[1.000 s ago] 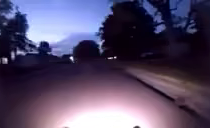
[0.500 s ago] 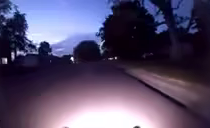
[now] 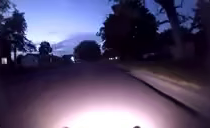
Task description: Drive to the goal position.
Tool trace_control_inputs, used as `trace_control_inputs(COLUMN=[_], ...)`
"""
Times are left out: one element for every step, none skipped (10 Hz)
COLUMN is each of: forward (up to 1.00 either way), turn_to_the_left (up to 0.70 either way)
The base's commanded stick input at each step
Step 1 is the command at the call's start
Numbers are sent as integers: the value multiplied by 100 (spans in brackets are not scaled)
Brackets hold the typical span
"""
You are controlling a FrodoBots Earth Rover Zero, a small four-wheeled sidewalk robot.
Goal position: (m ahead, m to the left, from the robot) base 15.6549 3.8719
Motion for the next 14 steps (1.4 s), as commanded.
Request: trace_control_inputs(forward=[70,70,70,70,70,70,70,70,70,70,70,70,70,70], turn_to_the_left=[0,0,0,0,0,0,0,0,0,0,0,0,0,0])
